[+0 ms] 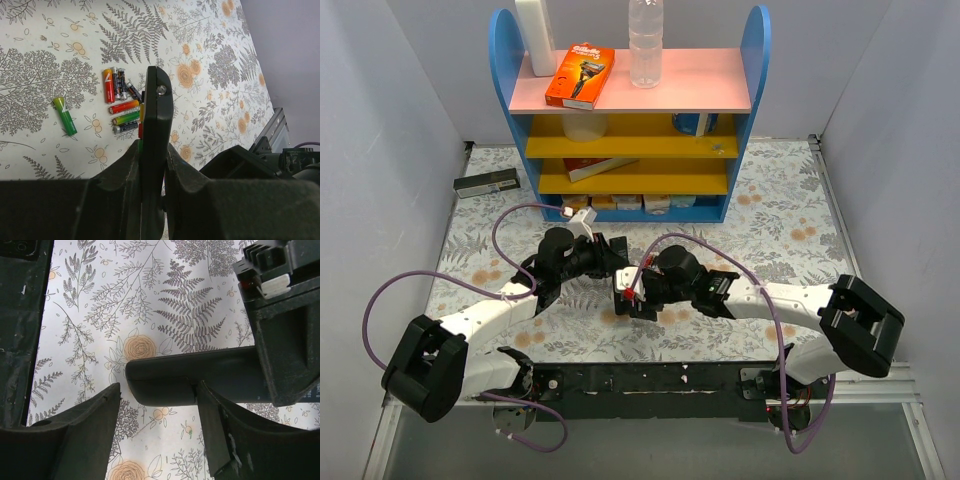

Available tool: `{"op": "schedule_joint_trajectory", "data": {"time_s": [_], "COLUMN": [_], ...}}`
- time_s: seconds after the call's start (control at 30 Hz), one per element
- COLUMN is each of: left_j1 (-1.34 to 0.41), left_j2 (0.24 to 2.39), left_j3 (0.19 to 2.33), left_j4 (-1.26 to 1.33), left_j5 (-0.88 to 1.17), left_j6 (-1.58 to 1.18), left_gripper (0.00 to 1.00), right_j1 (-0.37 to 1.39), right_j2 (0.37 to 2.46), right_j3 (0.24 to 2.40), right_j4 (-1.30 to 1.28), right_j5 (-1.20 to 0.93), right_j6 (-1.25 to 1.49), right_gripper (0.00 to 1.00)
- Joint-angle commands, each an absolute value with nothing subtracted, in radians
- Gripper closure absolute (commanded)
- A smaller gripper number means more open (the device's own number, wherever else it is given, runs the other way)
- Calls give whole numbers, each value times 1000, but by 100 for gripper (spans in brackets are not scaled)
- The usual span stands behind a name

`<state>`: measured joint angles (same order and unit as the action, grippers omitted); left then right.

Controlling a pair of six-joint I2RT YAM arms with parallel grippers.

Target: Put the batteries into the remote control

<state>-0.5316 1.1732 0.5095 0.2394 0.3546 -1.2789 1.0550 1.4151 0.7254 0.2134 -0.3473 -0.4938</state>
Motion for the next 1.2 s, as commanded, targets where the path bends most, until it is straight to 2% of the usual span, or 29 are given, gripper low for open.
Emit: {"op": "schedule_joint_trajectory", "data": {"time_s": [0.0, 0.27, 0.33, 0.5, 0.87, 1.17], "left_j1": [-534, -534, -535, -535, -537, -537], "left_j2": [1134, 1152, 1158, 1170, 1152, 1166], "left_j3": [555, 595, 612, 611, 575, 548], "left_j4": [417, 520, 532, 517, 465, 454], "left_j5": [454, 469, 456, 396, 226, 198], "left_j6": [-1358, -1465, -1462, -1408, -1255, -1207], "left_gripper": [100, 100, 100, 100, 100, 100], "right_j1": [1060, 1063, 1066, 1072, 1081, 1085], "right_j2": [1489, 1514, 1511, 1500, 1468, 1445], "right_j3": [745, 767, 773, 787, 805, 807], "right_j4": [101, 69, 64, 57, 54, 44], "right_j5": [-457, -503, -511, -523, -555, -537], "right_j6": [-483, -471, -469, -448, -411, -405], "right_gripper": [35, 53, 60, 67, 67, 68]}}
